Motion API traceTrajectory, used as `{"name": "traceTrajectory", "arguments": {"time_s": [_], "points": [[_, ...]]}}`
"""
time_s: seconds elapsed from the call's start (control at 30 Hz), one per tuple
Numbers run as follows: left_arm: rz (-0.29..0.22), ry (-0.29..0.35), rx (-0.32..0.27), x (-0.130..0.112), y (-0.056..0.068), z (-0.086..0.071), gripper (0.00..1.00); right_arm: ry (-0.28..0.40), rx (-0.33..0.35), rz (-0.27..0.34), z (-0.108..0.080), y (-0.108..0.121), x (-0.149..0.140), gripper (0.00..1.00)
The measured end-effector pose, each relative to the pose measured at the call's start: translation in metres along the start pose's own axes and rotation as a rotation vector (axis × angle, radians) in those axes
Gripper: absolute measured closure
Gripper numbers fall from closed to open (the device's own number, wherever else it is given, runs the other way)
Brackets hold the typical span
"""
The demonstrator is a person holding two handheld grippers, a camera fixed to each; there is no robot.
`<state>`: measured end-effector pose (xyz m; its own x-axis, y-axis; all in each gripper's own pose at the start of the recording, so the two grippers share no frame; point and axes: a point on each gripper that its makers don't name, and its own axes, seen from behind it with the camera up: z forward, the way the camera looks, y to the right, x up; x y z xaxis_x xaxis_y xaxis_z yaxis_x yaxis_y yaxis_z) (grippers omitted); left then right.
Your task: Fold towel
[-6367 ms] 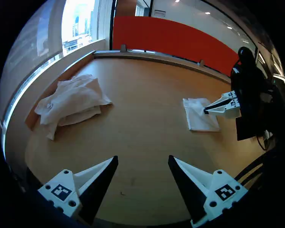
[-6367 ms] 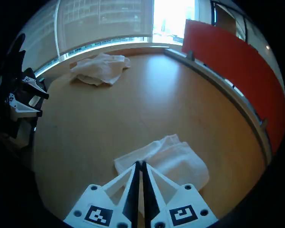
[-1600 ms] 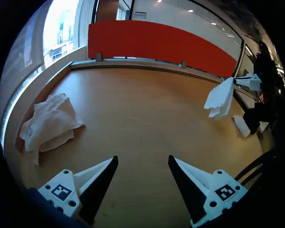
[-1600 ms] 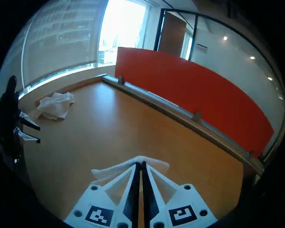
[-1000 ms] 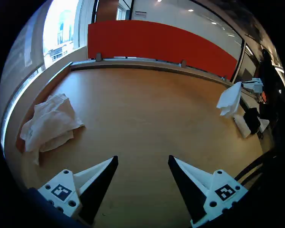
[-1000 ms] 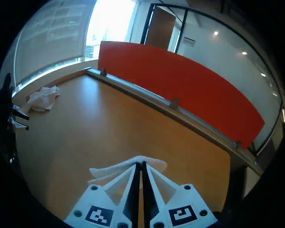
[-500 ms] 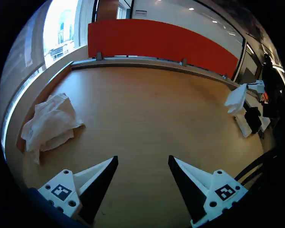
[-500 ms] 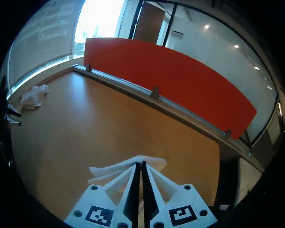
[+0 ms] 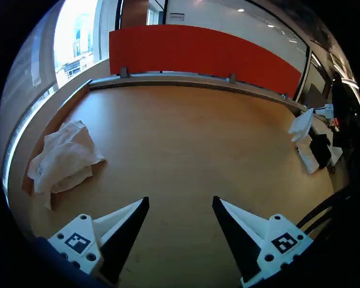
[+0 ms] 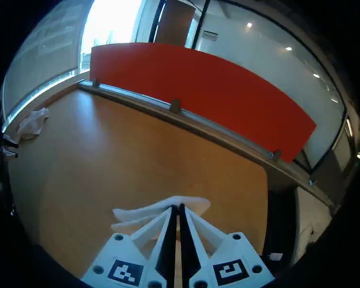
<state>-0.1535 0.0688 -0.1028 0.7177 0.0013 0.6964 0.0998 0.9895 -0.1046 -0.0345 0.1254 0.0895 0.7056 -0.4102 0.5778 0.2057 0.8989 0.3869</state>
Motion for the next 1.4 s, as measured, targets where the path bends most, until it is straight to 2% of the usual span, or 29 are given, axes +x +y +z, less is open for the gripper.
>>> {"name": "traceTrajectory", "arguments": {"time_s": [0.37,0.67,1.0,1.4], "points": [[0.009,0.001,0.003,0.002,0.004,-0.001,0.02,-0.017,-0.012,0.011,0.001,0.011,-0.013,0.96],[0.017,0.001,-0.004,0.002,0.008,-0.001,0.02,-0.035,-0.024,0.014,-0.006,0.016,-0.027,0.96],[0.031,-0.002,-0.010,0.001,0.009,-0.001,0.02,-0.089,-0.055,0.040,-0.023,0.028,-0.072,0.96],[0.042,-0.006,-0.016,0.000,0.012,-0.001,0.02,-0.150,-0.080,0.060,-0.042,0.028,-0.119,0.96]]}}
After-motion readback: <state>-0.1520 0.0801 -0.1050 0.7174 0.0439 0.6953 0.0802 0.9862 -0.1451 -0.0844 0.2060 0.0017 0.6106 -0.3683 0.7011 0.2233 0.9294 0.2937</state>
